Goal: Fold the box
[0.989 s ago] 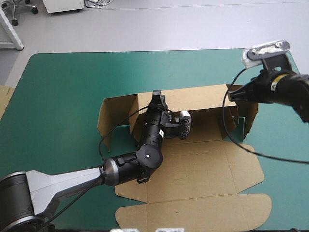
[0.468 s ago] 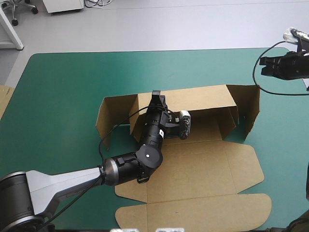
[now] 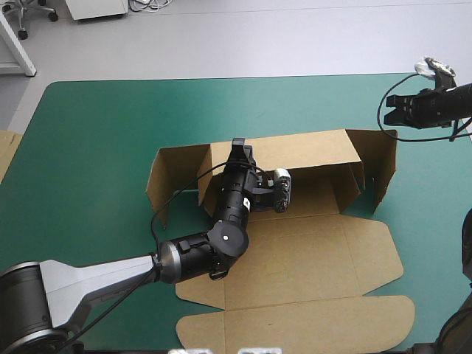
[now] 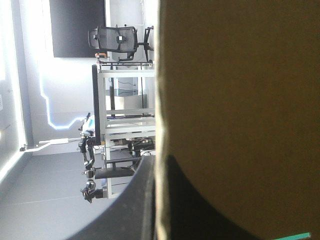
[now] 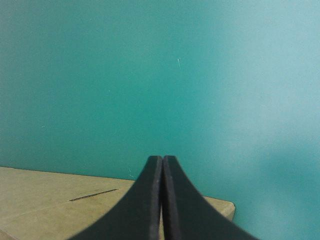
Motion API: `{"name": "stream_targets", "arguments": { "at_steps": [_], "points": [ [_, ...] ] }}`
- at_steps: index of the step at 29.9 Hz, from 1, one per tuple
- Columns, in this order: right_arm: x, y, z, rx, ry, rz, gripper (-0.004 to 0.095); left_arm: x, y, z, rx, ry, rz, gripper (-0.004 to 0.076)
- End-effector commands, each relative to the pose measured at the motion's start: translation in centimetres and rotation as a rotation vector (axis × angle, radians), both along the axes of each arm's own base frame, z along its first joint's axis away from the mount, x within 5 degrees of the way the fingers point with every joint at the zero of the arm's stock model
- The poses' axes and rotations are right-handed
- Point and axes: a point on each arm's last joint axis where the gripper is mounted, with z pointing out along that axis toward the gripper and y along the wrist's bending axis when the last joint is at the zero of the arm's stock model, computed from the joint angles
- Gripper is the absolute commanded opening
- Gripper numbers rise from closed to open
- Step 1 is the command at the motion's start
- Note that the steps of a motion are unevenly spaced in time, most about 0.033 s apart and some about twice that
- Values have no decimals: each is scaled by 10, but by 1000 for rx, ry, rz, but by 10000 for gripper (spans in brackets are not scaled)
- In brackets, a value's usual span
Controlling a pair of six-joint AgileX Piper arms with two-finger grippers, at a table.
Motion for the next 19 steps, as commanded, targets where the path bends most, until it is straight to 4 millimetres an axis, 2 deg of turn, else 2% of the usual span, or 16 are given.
{"name": "stream_targets", "arguments": {
  "at_steps": [1, 11, 19],
  "points": [
    [-18, 8, 28, -5, -60, 24, -19, -4, 4, 25, -56, -67, -4, -10],
    [-52, 23, 12, 33, -27, 96, -19, -4, 5, 23, -72, -36, 12, -10],
    [-68, 36, 1, 70, -29, 159, -19, -4, 7, 20, -92, 4, 43, -10]
  ]
}}
